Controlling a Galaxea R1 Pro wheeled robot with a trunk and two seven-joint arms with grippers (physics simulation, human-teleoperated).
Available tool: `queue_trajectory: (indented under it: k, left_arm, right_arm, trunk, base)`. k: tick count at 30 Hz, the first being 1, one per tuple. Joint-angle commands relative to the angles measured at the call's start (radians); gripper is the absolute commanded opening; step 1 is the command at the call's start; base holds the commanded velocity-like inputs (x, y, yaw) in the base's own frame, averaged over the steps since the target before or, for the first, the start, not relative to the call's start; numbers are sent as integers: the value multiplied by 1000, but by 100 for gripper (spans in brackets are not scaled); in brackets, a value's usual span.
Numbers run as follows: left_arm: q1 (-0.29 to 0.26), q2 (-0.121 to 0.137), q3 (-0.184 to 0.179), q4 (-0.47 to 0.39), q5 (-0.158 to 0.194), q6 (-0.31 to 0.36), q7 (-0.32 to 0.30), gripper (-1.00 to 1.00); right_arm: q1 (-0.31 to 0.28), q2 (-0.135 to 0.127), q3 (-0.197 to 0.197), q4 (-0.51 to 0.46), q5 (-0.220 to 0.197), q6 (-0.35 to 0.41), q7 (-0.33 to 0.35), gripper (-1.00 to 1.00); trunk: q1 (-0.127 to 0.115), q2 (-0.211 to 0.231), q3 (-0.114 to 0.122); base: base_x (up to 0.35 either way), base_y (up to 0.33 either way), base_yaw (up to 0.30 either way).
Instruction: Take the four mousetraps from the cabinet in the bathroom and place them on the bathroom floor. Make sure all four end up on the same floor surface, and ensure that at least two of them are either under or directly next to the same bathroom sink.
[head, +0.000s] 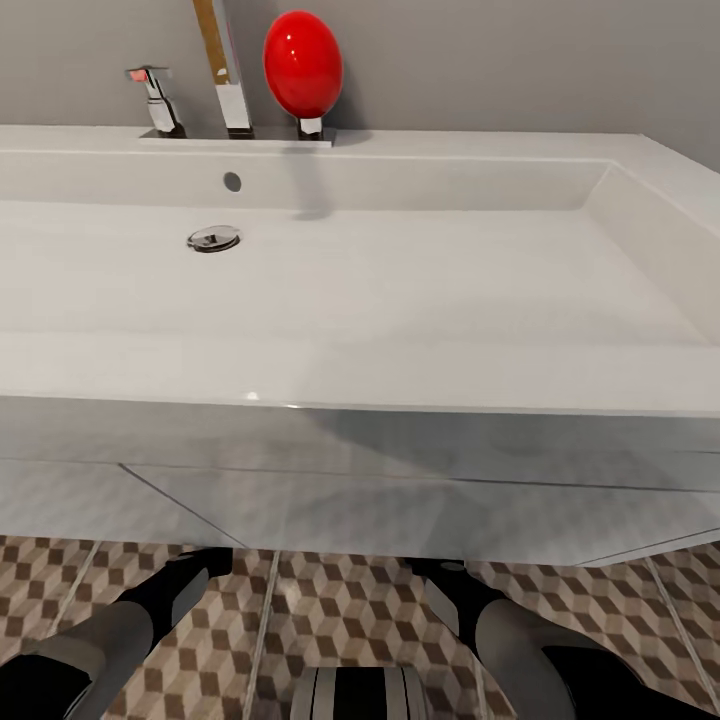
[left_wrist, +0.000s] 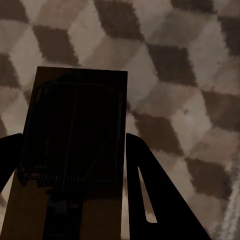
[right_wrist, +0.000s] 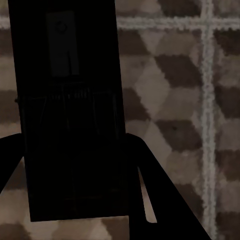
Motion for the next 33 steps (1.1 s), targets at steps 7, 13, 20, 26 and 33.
queue_trajectory:
  k: [7,13,20,26,33]
  left_arm:
    - [0,1,-9,-3,6,7,6,-100]
    - [0,1,-9,-3,6,7,6,-100]
    - [0,-1,-10,-3,4,6,6,-100]
    - [0,1,-9,-3,3,5,6,-100]
    - [0,0,-10,-3,3,5,6,-100]
  right_arm:
    - [-1,0,-8,1,5,-4,-3,-100]
    - [-1,0,-8,1,5,-4,-3,-100]
    - [-1,0,-8,1,5,-4,-3,-100]
    - [-1,0,-8,1,5,-4,-3,-100]
    - [-1,0,-8,1,5,-4,-3,-100]
  trunk:
    - [0,0,-1]
    - [0,0,-1]
    - [0,0,-1]
    - [0,0,-1]
    - [0,0,-1]
  base:
    - [0,0,0]
    - [0,0,0]
    - [0,0,0]
    - [0,0,0]
    - [0,0,0]
